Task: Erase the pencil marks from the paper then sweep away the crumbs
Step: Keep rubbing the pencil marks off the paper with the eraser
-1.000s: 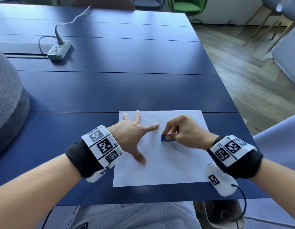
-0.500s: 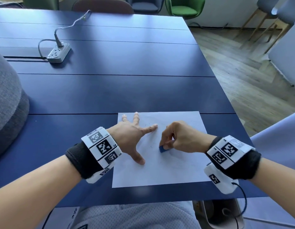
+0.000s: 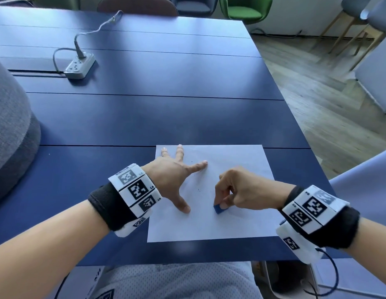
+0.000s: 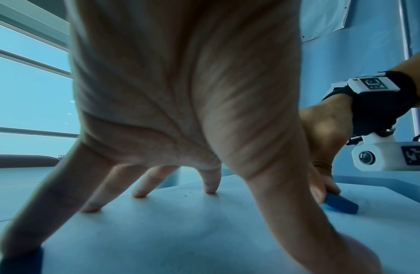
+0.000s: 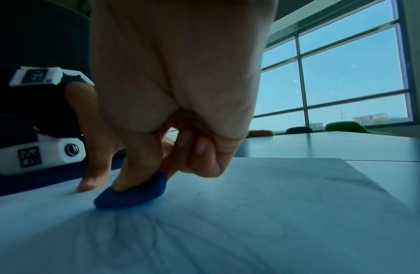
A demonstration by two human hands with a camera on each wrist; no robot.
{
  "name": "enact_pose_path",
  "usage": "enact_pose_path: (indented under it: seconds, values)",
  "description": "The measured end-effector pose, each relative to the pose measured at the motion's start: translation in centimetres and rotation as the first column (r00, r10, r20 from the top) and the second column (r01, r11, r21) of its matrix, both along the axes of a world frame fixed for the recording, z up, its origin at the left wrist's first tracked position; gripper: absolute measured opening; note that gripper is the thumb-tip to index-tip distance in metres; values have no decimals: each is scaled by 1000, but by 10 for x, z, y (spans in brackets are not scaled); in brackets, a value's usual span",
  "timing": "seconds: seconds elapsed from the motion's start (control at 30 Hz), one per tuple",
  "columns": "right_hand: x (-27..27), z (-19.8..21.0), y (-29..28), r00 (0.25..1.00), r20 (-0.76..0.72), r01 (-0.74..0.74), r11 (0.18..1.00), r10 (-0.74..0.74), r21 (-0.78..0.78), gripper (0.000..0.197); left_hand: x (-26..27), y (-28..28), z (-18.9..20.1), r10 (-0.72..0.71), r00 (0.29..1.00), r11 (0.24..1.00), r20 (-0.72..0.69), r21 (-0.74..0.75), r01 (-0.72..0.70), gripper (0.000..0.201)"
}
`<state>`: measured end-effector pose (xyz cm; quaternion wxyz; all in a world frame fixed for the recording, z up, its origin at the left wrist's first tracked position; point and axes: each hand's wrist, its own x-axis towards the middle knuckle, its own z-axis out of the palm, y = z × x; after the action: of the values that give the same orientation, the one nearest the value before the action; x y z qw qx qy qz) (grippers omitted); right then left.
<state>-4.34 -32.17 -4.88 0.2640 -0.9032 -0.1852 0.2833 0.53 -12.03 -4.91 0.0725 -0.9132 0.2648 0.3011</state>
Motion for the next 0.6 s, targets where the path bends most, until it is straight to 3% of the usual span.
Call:
enact_pose_path:
  seconds: [0.17, 0.3, 0.47, 0.6]
  values:
    - [5, -3, 3, 983, 123, 129, 991, -134, 46, 21, 0, 0, -2, -9, 1000, 1000, 13, 2, 9, 129]
    - [-5, 7, 3, 996, -70, -63, 998, 61, -26, 16, 0, 0, -2, 0, 1000, 1000, 7, 3, -1, 129]
    - [8, 3, 13, 993, 107, 50, 999, -52, 21, 21, 0, 0, -3, -2, 1000, 1000, 7, 2, 2, 130]
    - [-1, 8, 7, 993, -80, -93, 995, 89, -46, 17, -1, 1, -2, 7, 1000, 1000, -2, -4, -7, 129]
